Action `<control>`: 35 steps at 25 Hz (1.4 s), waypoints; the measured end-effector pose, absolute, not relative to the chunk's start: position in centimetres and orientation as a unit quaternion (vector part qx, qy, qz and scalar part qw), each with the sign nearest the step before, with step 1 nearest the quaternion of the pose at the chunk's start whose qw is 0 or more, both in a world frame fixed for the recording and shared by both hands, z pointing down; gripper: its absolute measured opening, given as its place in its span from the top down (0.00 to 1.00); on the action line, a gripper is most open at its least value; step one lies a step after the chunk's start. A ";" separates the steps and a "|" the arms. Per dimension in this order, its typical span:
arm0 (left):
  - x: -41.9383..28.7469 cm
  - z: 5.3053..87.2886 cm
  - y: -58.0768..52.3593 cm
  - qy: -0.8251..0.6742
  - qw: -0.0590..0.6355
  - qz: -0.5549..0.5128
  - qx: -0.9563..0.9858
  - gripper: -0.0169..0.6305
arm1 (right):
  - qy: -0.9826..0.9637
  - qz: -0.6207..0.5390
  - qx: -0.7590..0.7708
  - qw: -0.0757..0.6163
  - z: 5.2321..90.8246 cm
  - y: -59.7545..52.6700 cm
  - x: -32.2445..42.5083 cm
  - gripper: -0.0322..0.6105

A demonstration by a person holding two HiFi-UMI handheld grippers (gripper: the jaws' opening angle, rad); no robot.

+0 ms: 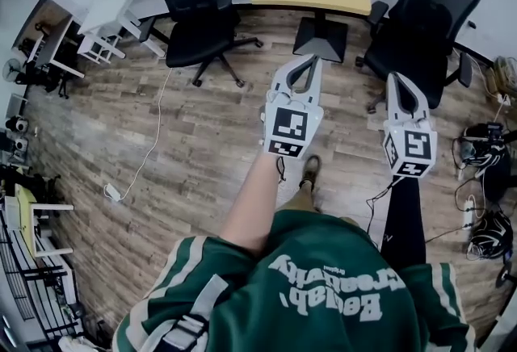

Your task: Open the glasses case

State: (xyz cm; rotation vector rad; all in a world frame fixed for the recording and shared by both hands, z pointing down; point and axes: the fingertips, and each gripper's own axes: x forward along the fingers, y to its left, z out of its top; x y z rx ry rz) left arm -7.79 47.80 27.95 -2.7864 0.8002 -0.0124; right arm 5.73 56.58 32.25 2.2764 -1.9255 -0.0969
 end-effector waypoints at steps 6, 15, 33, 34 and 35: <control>-5.1 27.1 41.8 0.265 0.124 0.000 -0.956 0.95 | -0.642 -0.038 0.761 0.088 31.3 50.6 7.5 0.94; -2.6 26.6 34.1 0.249 0.121 0.004 -0.961 0.95 | -0.633 -0.034 0.768 0.093 31.1 43.3 9.7 0.94; -1.7 26.1 26.4 0.252 0.127 0.008 -0.959 0.95 | -0.631 -0.046 0.770 0.080 30.1 35.4 11.2 0.94; -1.8 26.2 26.0 0.254 0.126 0.007 -0.959 0.95 | -0.631 -0.046 0.770 0.081 30.2 35.1 11.2 0.94; -1.9 26.3 25.6 0.256 0.125 0.006 -0.959 0.95 | -0.630 -0.046 0.770 0.083 30.3 34.8 11.2 0.94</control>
